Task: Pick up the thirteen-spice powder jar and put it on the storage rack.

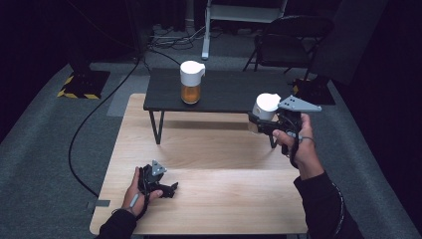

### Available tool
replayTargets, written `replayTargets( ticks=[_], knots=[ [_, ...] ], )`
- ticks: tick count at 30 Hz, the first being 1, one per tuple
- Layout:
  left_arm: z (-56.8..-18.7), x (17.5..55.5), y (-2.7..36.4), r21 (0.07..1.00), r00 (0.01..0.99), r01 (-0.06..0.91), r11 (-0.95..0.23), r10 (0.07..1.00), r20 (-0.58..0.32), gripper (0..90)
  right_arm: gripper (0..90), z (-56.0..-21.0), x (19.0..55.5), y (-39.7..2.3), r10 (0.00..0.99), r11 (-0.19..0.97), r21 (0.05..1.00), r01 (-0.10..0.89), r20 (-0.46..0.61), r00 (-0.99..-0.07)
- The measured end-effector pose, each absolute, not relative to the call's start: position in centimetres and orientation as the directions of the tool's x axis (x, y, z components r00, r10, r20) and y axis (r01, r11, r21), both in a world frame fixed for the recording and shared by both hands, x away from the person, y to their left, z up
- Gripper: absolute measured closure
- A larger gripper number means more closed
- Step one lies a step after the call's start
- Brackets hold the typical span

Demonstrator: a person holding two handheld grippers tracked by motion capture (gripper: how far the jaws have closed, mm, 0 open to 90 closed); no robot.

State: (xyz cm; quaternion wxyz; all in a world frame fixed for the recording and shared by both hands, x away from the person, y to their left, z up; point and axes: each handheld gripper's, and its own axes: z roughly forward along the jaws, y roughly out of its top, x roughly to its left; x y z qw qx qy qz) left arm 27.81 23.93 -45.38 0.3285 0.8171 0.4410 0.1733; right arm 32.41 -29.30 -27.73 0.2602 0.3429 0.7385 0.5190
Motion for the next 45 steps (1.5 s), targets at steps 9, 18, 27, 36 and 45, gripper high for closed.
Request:
replayTargets(
  ticks=[9,18,27,36,45],
  knots=[
    [-45.4,27.8,23.9,0.69,0.551,0.607,-0.395,0.834,-0.006,0.4,30.3,-26.0,33.1,-28.3,0.778,0.244,0.942,0.23,-0.048,-0.626],
    [-45.4,27.8,24.0,0.69,0.552,0.606,-0.396,0.834,-0.006,0.4,30.3,-25.3,34.0,-27.8,0.8,0.24,0.943,0.228,-0.059,-0.597],
    [-45.4,27.8,23.9,0.69,0.552,0.606,-0.396,0.834,-0.006,0.4,30.3,-25.1,35.4,-27.6,0.819,0.217,0.948,0.234,-0.046,-0.572],
    [-45.4,27.8,23.9,0.69,0.552,0.606,-0.396,0.834,-0.006,0.4,30.3,-24.6,37.2,-27.0,0.837,0.219,0.947,0.236,-0.058,-0.544],
    [-45.4,27.8,23.9,0.69,0.552,0.606,-0.396,0.834,-0.006,0.4,30.3,-24.5,39.0,-26.4,0.851,0.215,0.947,0.241,-0.06,-0.522]
  ],
)
